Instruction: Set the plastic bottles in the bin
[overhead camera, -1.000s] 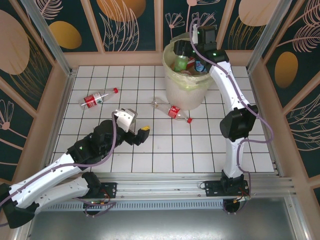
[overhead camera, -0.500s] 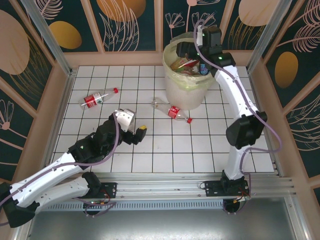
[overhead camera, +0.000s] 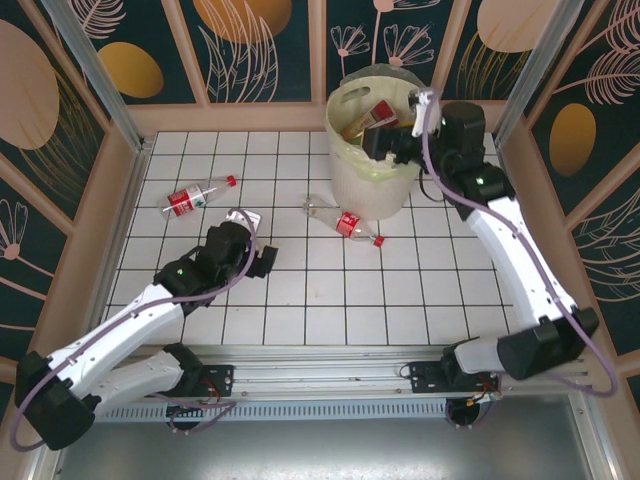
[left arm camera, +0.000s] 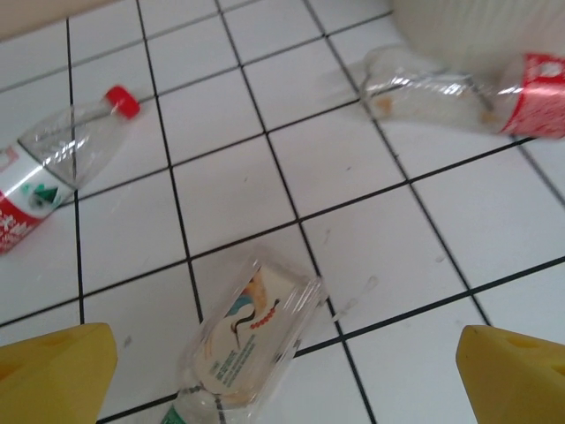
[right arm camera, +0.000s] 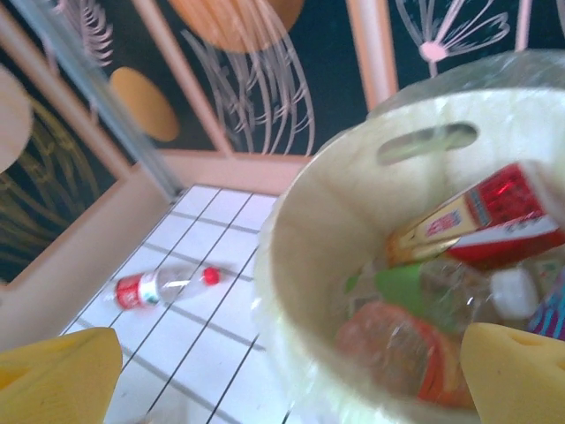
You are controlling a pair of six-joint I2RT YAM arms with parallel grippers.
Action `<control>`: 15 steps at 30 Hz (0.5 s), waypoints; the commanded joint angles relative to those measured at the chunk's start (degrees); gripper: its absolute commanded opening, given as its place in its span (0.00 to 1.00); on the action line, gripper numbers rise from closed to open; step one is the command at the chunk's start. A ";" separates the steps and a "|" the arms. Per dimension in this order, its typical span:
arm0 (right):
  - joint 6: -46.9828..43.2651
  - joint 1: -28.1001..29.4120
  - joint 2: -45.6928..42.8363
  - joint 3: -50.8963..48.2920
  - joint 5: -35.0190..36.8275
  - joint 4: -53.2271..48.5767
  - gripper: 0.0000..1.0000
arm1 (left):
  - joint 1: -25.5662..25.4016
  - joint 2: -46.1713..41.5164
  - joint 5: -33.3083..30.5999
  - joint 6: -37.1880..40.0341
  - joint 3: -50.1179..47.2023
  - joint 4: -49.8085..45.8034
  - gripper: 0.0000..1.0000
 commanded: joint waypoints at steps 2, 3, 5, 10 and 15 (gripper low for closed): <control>2.58 0.47 -8.48 -8.93 -10.45 6.14 0.99 | 4.28 4.73 4.05 -1.19 2.26 -3.68 0.98; 3.09 0.52 -10.17 -11.14 -12.65 6.87 0.99 | 5.37 5.94 4.77 -1.20 2.61 -3.96 0.98; 3.86 0.77 -12.91 -14.48 -16.20 7.84 0.99 | 7.62 7.97 6.35 -0.79 3.16 -4.69 0.98; 4.14 1.56 -17.25 -19.27 -18.81 7.92 0.99 | 13.53 13.21 11.60 0.77 4.61 -7.56 0.98; 3.63 1.63 -18.90 -20.90 -18.11 6.44 0.99 | 16.94 18.00 16.82 1.36 5.50 -7.96 0.98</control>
